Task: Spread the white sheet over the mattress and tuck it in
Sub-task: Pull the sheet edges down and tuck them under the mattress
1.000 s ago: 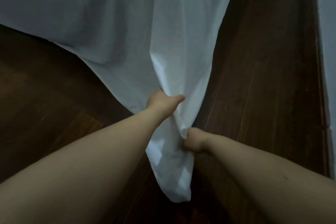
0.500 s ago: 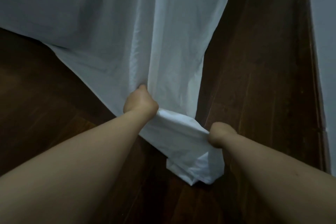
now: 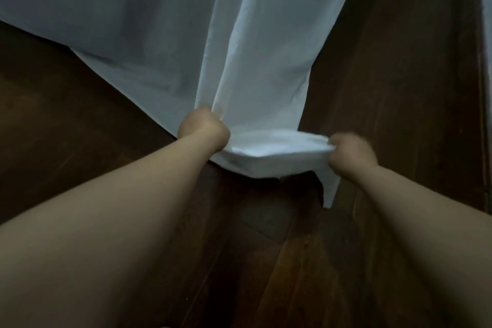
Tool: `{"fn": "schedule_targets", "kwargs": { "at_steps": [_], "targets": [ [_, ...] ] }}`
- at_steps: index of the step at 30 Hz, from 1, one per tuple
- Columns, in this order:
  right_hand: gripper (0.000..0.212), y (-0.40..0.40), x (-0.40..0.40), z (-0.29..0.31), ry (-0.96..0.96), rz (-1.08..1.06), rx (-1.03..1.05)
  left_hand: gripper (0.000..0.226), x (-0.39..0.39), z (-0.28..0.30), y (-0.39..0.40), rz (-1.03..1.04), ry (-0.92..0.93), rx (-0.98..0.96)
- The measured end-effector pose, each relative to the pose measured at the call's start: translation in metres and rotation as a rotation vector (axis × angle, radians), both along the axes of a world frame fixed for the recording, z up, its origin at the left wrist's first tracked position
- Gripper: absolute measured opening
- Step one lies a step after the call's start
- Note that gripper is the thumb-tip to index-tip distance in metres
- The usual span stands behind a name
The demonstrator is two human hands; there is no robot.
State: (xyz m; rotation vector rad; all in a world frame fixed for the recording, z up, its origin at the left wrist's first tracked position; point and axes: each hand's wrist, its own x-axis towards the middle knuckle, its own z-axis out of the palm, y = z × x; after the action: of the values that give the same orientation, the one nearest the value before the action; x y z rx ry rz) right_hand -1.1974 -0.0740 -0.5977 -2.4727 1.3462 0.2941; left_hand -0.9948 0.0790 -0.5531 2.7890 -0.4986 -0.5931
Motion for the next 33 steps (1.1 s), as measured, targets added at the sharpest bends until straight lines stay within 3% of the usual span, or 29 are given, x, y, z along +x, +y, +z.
{"fn": "schedule_targets", "kwargs": {
  "at_steps": [3,5,7,9,11,13,15,17,22,24,25,27,29,30,31,33],
  "targets": [
    [0.055,0.024,-0.017,-0.003,0.661,0.145,0.514,0.035,0.004,-0.006,0.001,-0.016,-0.004,0.029],
    [0.05,0.03,-0.026,0.0,0.855,0.214,0.599,0.034,0.004,-0.01,0.0,-0.033,-0.022,0.046],
    [0.044,0.026,-0.032,-0.002,0.876,0.237,0.546,0.033,0.004,-0.013,0.001,-0.044,-0.029,0.071],
    [0.054,0.02,-0.035,-0.015,0.736,0.139,0.521,0.032,0.006,-0.017,0.004,-0.066,-0.016,0.094],
    [0.078,0.022,-0.032,-0.032,0.582,0.022,0.586,0.031,0.004,-0.018,0.011,-0.094,0.042,0.138],
    [0.087,0.04,-0.024,-0.045,0.521,-0.005,0.688,0.033,-0.001,-0.023,0.021,-0.159,0.119,0.228],
    [0.077,0.066,-0.014,-0.061,0.538,0.045,0.769,0.04,-0.005,-0.028,0.032,-0.166,0.225,0.264],
    [0.065,0.095,-0.007,-0.078,0.501,0.107,0.81,0.045,-0.004,-0.036,0.043,-0.072,0.42,0.178],
    [0.027,0.124,0.01,-0.093,0.233,0.088,0.74,0.024,-0.002,-0.037,0.049,0.111,0.833,-0.085],
    [0.006,0.121,0.017,-0.086,0.129,0.067,0.783,0.019,-0.003,-0.031,0.045,0.197,1.01,-0.184],
    [0.007,0.12,0.018,-0.082,0.058,0.028,0.831,0.022,-0.004,-0.029,0.041,0.211,1.08,-0.228],
    [0.036,0.12,0.017,-0.072,-0.026,-0.019,0.991,0.028,-0.009,-0.025,0.032,0.202,1.17,-0.3],
    [0.088,0.125,0.014,-0.068,0.003,-0.005,1.138,0.027,-0.017,-0.023,0.02,0.193,1.211,-0.369],
    [0.104,0.13,0.01,-0.069,-0.018,-0.011,1.171,0.027,-0.022,-0.021,0.013,0.194,1.22,-0.403],
    [0.108,0.135,0.005,-0.069,-0.094,-0.063,1.178,0.027,-0.029,-0.019,0.005,0.202,1.236,-0.44],
    [0.073,0.137,-0.003,-0.065,-0.346,-0.319,1.067,0.023,-0.042,-0.016,-0.011,0.217,1.268,-0.525]
  ]
}}
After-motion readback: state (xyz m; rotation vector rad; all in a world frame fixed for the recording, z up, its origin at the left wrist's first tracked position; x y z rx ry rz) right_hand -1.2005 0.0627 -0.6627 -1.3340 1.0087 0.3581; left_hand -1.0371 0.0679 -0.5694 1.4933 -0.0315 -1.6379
